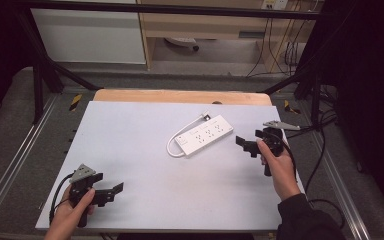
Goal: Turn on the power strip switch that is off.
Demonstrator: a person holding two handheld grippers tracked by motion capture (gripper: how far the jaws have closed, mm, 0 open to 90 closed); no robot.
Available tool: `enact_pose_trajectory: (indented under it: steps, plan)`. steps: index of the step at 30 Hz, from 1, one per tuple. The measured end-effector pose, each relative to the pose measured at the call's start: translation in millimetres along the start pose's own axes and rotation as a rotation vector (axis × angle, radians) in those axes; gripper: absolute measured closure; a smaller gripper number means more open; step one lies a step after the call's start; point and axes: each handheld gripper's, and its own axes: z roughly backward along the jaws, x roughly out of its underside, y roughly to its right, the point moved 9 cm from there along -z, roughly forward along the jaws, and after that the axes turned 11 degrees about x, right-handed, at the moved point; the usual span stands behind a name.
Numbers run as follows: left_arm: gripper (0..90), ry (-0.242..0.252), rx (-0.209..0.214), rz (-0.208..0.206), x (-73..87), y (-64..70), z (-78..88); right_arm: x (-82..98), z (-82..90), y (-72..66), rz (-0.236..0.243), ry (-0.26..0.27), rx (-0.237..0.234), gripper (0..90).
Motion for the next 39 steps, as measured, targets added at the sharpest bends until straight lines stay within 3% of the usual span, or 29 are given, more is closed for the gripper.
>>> enact_pose_trajectory:
  steps: [11,20,31,39]
  plan:
    - [7.7,0.016,-0.004,-0.007,-2.9,-0.8,0.0,21.4,33.1,15.9,-0.002,0.046,0.01,6.0]
    - [7.7,0.027,-0.001,-0.006,-4.2,0.0,0.8,39.3,51.4,18.9,0.036,0.085,0.038,5.1]
    - [7.8,0.027,-0.001,-0.009,-3.9,0.4,0.9,59.8,61.9,21.2,0.058,0.108,0.047,4.8]
    - [7.8,0.027,-0.001,-0.011,-3.8,0.7,1.6,74.5,62.4,13.4,0.098,0.1,0.036,4.4]
